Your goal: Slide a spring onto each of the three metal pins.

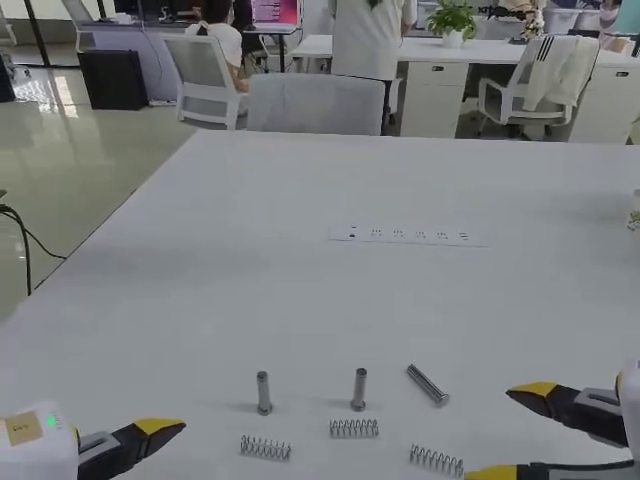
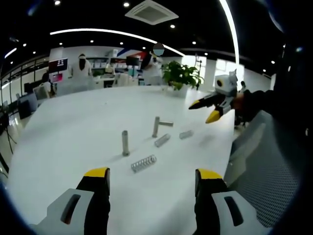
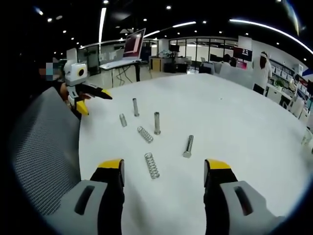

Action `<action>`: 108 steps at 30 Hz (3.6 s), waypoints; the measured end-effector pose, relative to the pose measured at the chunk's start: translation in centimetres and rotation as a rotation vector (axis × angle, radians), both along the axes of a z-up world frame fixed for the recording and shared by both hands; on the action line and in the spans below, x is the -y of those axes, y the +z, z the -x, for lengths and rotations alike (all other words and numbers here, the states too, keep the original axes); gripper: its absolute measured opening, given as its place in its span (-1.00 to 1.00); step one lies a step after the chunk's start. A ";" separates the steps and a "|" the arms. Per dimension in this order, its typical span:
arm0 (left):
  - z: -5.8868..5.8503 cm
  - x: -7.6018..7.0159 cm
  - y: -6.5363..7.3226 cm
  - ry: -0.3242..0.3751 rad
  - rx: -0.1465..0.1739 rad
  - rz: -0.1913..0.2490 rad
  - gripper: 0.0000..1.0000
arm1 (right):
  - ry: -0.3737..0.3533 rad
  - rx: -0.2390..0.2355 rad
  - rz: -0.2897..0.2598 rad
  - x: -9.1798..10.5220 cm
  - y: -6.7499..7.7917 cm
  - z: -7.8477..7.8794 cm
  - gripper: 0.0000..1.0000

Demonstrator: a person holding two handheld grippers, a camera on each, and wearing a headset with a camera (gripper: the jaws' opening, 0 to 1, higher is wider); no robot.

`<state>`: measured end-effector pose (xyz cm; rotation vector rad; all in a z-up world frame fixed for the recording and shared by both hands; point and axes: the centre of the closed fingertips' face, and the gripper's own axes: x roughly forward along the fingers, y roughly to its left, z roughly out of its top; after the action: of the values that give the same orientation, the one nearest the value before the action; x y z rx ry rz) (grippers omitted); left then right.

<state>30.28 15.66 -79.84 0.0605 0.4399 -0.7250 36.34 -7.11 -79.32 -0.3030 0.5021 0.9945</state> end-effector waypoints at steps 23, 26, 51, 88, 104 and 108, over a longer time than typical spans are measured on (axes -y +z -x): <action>0.5 -0.5 0.6 0.036 0.016 0.006 0.32 | 0.041 -0.011 0.087 -3.6 -1.0 -6.1 0.16; 0.6 -0.5 0.7 0.039 0.018 0.004 0.32 | 0.027 -0.033 0.109 -3.9 -1.7 -6.7 0.15; 0.7 -0.4 0.6 0.035 0.015 0.003 0.29 | -0.078 -0.152 0.275 -4.6 -4.8 -9.5 -0.41; 0.8 -0.4 0.5 0.037 0.010 0.005 0.25 | -0.135 -0.240 0.357 -4.7 -6.9 -10.5 -0.86; 0.7 -0.4 0.6 0.035 0.011 0.005 0.23 | -0.153 -0.269 0.319 -4.6 -6.4 -9.6 -0.90; 0.7 -0.3 0.6 0.030 0.012 0.001 0.23 | -0.163 -0.270 0.294 -4.3 -5.9 -9.3 -0.90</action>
<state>29.56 15.98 -79.29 0.0575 0.4281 -0.6954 45.67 -2.79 -85.21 -0.3852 0.9088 0.8058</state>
